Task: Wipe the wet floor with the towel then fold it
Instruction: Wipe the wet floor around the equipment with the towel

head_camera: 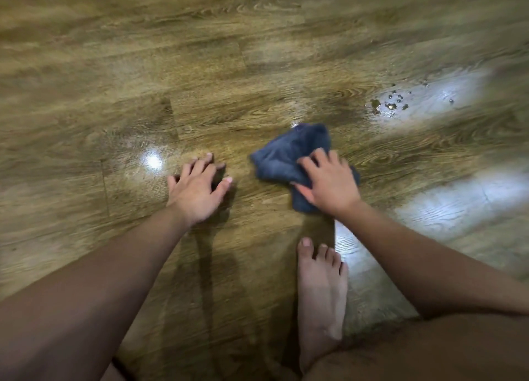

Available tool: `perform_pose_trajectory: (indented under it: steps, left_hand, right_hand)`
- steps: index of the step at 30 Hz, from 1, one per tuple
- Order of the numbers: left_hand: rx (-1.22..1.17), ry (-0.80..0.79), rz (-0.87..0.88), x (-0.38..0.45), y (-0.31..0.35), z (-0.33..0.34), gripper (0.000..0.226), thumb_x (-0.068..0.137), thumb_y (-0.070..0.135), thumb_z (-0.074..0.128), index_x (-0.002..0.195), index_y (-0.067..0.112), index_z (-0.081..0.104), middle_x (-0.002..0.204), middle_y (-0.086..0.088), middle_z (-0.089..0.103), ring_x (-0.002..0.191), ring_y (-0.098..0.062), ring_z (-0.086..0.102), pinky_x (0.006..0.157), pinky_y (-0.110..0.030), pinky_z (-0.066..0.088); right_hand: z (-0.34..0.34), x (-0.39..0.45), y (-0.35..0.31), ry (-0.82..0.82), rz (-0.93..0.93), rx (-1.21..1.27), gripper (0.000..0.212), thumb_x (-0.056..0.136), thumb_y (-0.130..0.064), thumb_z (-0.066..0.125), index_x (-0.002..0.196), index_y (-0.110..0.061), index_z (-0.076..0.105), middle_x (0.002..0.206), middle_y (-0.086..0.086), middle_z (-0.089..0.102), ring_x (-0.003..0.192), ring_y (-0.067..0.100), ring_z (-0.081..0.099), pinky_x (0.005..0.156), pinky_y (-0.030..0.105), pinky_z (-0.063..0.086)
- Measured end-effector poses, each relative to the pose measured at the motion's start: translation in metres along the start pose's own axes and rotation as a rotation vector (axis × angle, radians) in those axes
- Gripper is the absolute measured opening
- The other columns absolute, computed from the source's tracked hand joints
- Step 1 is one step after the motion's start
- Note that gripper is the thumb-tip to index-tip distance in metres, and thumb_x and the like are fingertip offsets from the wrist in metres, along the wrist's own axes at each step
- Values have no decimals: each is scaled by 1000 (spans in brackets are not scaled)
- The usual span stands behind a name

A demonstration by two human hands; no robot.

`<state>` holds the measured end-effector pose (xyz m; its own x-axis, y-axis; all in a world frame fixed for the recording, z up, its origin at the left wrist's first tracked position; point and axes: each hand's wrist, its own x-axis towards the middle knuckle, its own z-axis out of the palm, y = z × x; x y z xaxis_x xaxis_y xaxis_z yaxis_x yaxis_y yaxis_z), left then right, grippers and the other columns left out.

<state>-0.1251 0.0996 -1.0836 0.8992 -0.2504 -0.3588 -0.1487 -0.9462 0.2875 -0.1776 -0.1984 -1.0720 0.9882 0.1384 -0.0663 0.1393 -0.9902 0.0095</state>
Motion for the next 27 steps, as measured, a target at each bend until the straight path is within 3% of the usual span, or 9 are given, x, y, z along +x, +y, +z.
perform_pose_trajectory:
  steps: [5,8,12,17,21,24,27]
  left_hand:
    - [118,-65,17,0,22,0,60,91,57,50,145,39,32,164,3,11,149,-26,10,111,-64,24]
    - [92,-83,132,-6,55,9,58,93,54,47,147,39,31,165,4,9,150,-24,8,112,-63,20]
    - [-48,-30,191,-4,86,20,55,98,54,36,148,32,30,164,4,14,150,-21,10,111,-62,18]
    - [-128,76,142,21,98,18,54,98,58,32,145,30,36,159,2,26,146,-22,22,107,-60,23]
    - [-85,77,170,46,81,4,56,97,60,33,144,30,38,157,2,29,144,-22,25,105,-58,25]
    - [122,26,242,74,42,-21,62,91,65,40,145,34,34,158,1,23,145,-24,21,102,-64,31]
    - [351,-70,179,101,-14,-52,84,78,80,46,148,46,15,163,8,5,151,-25,7,99,-76,29]
  right_hand:
    - [-1,-13,96,9,818,74,59,91,-55,56,131,-13,44,135,23,43,124,47,42,94,59,43]
    - [-3,-9,103,-22,1040,150,63,93,-51,57,139,-13,38,146,24,36,132,48,35,102,62,36]
    - [-10,-11,50,-4,827,45,54,90,-47,60,129,-14,45,134,23,44,121,46,43,93,56,42]
    - [-10,-39,-28,-65,267,14,48,76,-48,66,111,-19,52,112,15,51,99,39,50,77,49,44]
    - [-11,-40,-24,-121,-164,59,55,69,-48,76,113,-18,59,109,13,54,92,37,50,76,48,46]
    - [-13,-24,2,-191,-291,9,67,67,-56,78,122,-22,61,120,12,54,96,37,49,79,49,44]
    - [-10,0,11,-193,-251,-12,71,66,-60,79,126,-25,62,137,15,51,102,42,50,82,52,44]
